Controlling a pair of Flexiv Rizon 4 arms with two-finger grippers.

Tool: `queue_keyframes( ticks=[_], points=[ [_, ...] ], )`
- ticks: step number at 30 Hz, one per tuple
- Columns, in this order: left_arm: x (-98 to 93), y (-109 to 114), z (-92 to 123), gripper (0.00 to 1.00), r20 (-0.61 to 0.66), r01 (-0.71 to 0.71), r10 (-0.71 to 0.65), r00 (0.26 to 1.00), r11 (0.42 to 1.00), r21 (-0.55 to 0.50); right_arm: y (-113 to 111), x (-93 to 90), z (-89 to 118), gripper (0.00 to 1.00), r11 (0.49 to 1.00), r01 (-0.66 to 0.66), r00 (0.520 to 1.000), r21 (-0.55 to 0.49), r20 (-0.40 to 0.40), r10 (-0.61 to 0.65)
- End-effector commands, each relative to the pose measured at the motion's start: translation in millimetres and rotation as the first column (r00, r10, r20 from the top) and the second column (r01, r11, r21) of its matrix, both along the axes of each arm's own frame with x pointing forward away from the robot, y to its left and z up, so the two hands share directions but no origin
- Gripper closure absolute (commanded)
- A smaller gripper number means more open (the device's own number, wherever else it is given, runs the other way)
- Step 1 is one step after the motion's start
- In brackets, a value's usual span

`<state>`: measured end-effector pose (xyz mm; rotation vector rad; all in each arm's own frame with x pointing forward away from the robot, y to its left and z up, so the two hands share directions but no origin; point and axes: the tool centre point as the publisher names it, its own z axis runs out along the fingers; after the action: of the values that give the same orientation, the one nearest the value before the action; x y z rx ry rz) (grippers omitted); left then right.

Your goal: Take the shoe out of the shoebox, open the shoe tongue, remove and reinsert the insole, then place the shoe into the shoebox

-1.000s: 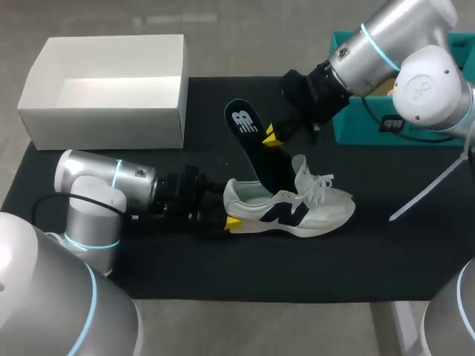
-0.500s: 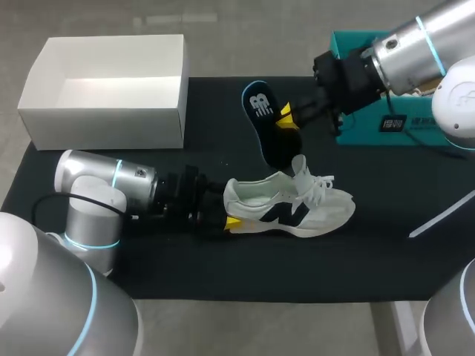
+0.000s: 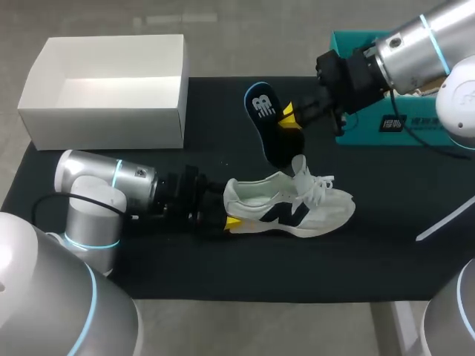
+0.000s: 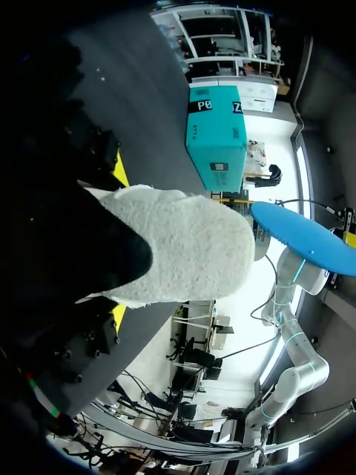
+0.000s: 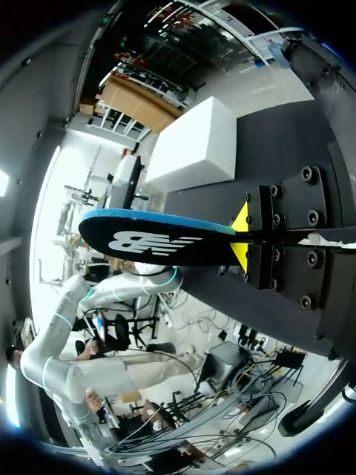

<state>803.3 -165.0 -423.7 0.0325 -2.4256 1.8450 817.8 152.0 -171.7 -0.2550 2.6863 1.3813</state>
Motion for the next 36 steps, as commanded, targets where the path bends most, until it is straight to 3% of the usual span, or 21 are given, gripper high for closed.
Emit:
queue_keyframes(
  ticks=[1, 18, 27, 32, 36],
  points=[
    [-0.2, 0, 0, 1.00, 0.000, 0.000, 0.000, 1.000, 1.000, -0.001, 2, 0.7, -1, 1.00, 1.000, 0.001, 1.000, -0.003, 0.000, -0.001],
    [-0.2, 0, 0, 1.00, 0.000, 0.000, 0.000, 1.000, 1.000, -0.001, 2, 0.7, -1, 1.00, 1.000, 0.001, 1.000, -0.003, 0.000, -0.001],
    [-0.2, 0, 0, 1.00, 0.000, 0.000, 0.000, 1.000, 1.000, -0.001, 22, -2.2, 41, 1.00, 0.965, 0.087, 0.985, 0.249, -0.164, -0.047],
    [-0.2, 0, 0, 1.00, 0.000, 0.000, 0.000, 1.000, 1.000, -0.001, 21, -8.0, 57, 1.00, 0.937, 0.165, 0.964, 0.306, -0.252, -0.087],
    [-0.2, 0, 0, 1.00, 0.000, 0.000, 0.000, 1.000, 1.000, -0.001, 16, -19.3, 67, 1.00, 0.934, 0.209, 0.948, 0.291, -0.294, -0.120]
  ],
)
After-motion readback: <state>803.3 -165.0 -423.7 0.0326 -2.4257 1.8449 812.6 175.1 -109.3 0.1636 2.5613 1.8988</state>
